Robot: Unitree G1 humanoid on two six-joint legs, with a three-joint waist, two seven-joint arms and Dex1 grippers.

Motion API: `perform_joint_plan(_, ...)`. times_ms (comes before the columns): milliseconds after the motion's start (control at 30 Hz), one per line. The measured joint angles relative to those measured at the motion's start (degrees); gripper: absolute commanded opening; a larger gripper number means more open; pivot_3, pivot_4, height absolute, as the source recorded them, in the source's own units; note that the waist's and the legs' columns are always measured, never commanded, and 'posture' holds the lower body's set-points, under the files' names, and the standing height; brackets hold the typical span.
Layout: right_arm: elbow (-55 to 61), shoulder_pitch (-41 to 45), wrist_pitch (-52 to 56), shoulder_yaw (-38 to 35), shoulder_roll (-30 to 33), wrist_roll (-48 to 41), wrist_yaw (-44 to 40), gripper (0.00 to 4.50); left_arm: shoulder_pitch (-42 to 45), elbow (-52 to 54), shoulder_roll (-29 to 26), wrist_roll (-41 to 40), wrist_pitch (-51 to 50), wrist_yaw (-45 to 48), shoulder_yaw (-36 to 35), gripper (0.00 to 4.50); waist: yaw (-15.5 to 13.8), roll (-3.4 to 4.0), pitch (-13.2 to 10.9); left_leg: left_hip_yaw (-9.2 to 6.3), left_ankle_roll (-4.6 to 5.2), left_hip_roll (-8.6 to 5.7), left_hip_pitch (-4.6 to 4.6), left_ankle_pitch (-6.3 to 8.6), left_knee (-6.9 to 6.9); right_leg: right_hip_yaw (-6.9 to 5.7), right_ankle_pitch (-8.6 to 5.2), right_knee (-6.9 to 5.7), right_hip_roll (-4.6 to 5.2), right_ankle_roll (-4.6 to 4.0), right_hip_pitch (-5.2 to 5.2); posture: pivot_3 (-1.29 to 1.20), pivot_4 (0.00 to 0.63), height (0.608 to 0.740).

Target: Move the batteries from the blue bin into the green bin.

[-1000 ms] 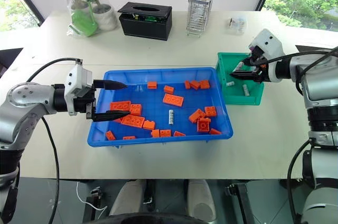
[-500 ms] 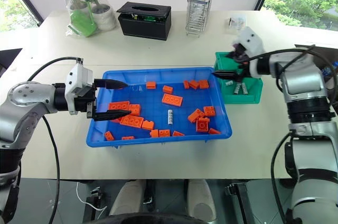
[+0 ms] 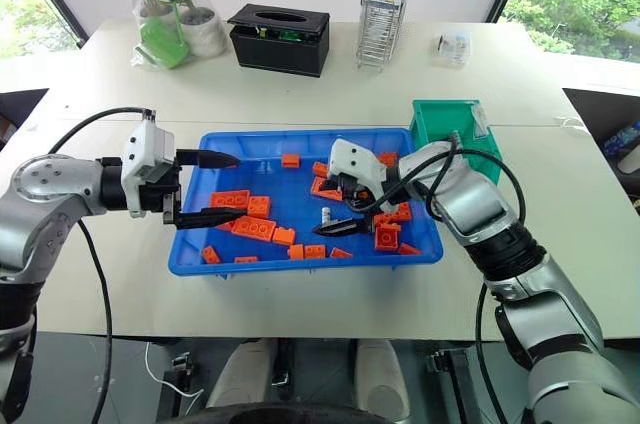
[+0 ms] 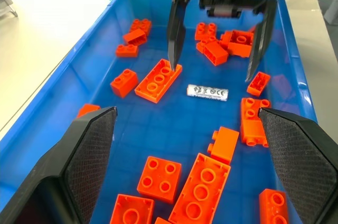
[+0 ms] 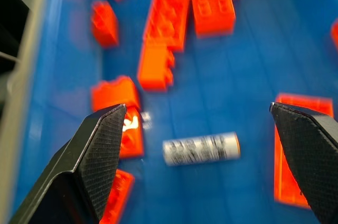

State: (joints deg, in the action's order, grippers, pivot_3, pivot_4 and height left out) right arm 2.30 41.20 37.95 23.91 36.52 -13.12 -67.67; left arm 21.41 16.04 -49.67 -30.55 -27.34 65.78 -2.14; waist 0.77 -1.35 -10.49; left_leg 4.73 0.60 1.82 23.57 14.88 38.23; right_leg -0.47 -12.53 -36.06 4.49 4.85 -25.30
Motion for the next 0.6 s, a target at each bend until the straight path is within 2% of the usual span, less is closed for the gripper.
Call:
perform_joint_plan(300,-3.33,-2.69,-6.25,2.86,-0.64,4.52,-0.51,4.47,-1.43,0.96,-0.52,-0.10,-0.94,-0.62,-1.58,4.50,0.01,0.00,0.00,0.00,0.00,0.01,0.00,0.00,-0.01,0.00,0.03,0.01,-0.02,0.06,0.00,0.00,0.150,0.736)
perform_joint_plan(467,-3.48,-3.73,-8.15,2.77,-0.68,6.13,0.15,2.25,-1.36,0.88,-0.54,-0.08,-0.95,-0.64,-1.58,4.50,-0.03,-0.02,0.01,0.00,0.00,0.01,-0.04,0.00,-0.01,0.00,-0.02,0.01,-0.01,-0.03,0.04,0.00,0.150,0.736)
perform_joint_plan(600,-2.47,-3.33,-4.40,-0.26,-0.69,4.39,1.04,2.23,-0.96,0.85,-0.53,-0.07,-0.91,-0.50,-1.55,4.50,-0.02,-0.01,0.01,-0.01,0.00,0.01,-0.04,0.00,0.00,0.00,0.00,0.00,-0.01,0.01,0.03,0.00,0.150,0.736)
